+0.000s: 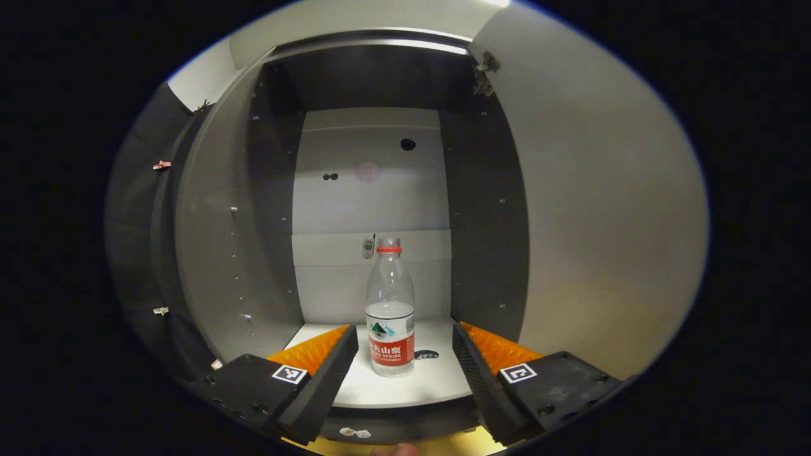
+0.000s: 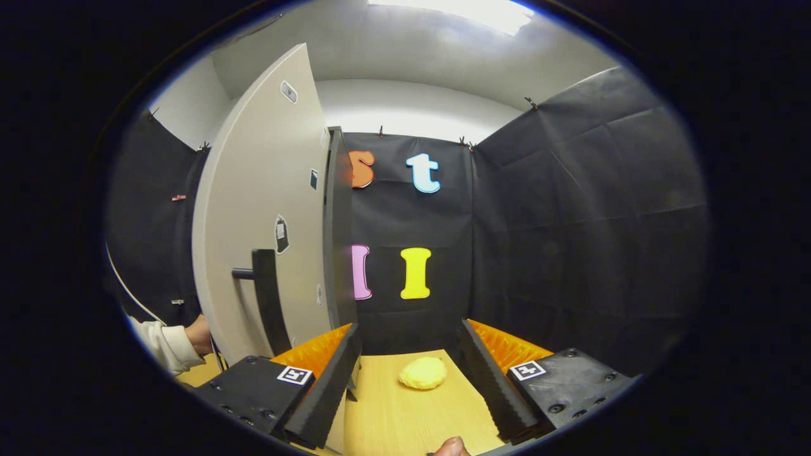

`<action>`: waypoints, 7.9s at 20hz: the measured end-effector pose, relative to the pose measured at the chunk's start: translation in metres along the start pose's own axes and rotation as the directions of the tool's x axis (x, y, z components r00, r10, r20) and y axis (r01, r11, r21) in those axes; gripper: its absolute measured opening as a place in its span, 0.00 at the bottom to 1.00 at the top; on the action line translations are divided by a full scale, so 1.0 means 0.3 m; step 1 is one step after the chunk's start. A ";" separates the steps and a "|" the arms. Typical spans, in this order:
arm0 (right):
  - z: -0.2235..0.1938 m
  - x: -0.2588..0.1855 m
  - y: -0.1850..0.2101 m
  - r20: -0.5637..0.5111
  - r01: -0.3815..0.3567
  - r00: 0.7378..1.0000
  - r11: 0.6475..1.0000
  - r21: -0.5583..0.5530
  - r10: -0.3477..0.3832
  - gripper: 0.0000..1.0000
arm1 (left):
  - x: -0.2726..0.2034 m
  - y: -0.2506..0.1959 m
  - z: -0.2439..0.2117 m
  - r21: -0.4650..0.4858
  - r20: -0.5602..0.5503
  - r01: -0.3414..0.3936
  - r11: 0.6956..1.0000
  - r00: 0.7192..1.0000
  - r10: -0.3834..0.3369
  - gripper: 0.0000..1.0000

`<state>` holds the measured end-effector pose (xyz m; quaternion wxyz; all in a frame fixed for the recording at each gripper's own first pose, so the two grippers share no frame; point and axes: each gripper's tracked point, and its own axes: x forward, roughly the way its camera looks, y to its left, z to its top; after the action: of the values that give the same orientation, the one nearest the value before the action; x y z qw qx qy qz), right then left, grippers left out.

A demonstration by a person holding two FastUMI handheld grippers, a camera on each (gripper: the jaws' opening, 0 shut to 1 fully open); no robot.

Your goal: Open the cabinet door with the right hand, grasp the bottle in the cabinet with the left hand and place it on the coaster, then close the cabinet door with the right hand.

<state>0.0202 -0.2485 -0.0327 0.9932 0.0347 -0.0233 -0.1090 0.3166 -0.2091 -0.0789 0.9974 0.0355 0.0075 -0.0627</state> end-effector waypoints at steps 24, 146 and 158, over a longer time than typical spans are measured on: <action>-0.040 0.104 -0.078 -0.025 0.068 0.998 0.994 0.080 -0.066 0.97 | 0.006 0.118 0.074 -0.001 0.050 -0.036 0.999 0.998 0.036 0.77; -0.084 -0.056 0.994 -0.124 -0.325 0.928 0.926 0.192 0.351 0.97 | -1.166 0.727 -0.040 -0.052 -0.035 -0.117 0.992 0.993 0.115 0.95; -0.081 -0.088 0.915 -0.110 -0.272 0.951 0.953 0.134 0.287 0.98 | -1.164 0.642 -0.007 -0.040 -0.018 -0.084 0.996 0.996 0.083 0.92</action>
<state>0.0546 0.0261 -0.0376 0.9942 0.0962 0.0297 0.0370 -0.0058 0.0251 -0.0606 0.9995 0.0161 0.0155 -0.0203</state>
